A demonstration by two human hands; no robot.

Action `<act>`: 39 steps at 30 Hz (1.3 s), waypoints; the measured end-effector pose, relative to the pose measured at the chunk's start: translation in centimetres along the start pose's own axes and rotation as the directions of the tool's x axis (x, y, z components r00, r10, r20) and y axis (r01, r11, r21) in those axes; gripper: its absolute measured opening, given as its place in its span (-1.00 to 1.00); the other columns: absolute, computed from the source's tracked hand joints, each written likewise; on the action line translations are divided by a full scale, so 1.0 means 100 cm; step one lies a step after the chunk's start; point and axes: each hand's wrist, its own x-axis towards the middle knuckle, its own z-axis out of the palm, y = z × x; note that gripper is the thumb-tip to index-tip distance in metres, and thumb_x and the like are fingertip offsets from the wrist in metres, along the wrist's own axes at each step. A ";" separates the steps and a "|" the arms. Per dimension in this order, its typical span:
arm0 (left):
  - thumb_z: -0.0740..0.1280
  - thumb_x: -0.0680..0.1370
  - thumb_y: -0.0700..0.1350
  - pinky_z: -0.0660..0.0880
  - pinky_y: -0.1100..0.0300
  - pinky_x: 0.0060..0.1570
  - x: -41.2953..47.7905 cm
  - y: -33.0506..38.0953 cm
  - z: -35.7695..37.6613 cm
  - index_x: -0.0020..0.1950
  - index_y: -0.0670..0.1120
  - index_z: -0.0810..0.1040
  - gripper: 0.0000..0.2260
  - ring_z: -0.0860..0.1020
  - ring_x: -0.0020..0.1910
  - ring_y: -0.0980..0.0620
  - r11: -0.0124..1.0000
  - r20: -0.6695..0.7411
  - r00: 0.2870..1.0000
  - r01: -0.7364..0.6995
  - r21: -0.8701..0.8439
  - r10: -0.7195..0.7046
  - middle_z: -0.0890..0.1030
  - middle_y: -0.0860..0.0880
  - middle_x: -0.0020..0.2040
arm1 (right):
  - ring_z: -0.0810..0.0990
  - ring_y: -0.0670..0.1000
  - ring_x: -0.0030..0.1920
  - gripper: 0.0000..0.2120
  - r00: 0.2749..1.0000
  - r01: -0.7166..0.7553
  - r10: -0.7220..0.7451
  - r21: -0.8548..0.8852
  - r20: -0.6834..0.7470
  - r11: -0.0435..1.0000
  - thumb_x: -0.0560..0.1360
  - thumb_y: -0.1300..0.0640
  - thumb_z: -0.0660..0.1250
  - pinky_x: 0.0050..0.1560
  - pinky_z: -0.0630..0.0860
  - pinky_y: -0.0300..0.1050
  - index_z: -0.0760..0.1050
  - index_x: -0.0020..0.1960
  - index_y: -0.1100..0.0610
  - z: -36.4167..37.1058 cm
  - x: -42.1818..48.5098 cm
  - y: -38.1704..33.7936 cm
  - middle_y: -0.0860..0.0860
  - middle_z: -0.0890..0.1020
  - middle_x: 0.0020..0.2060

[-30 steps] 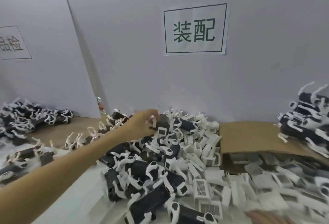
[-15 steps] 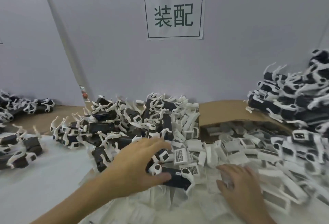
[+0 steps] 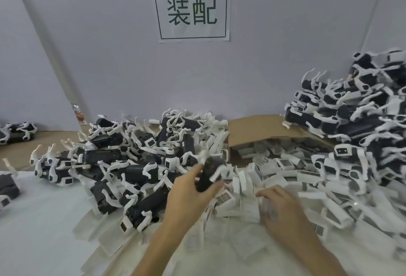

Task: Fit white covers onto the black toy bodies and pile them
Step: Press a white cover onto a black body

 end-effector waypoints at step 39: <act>0.28 0.54 0.16 0.64 -0.08 -0.09 -0.039 0.007 0.055 0.15 -0.12 0.58 -0.61 0.66 -0.04 -0.09 0.180 0.567 0.807 0.590 -0.787 -0.167 0.65 -0.13 -0.02 | 0.41 -0.32 0.29 -0.50 0.998 0.044 -0.026 0.383 -0.052 0.923 0.56 -0.07 0.28 0.25 0.41 -0.33 0.40 0.47 0.01 -0.005 -0.007 -0.025 -0.21 0.51 0.25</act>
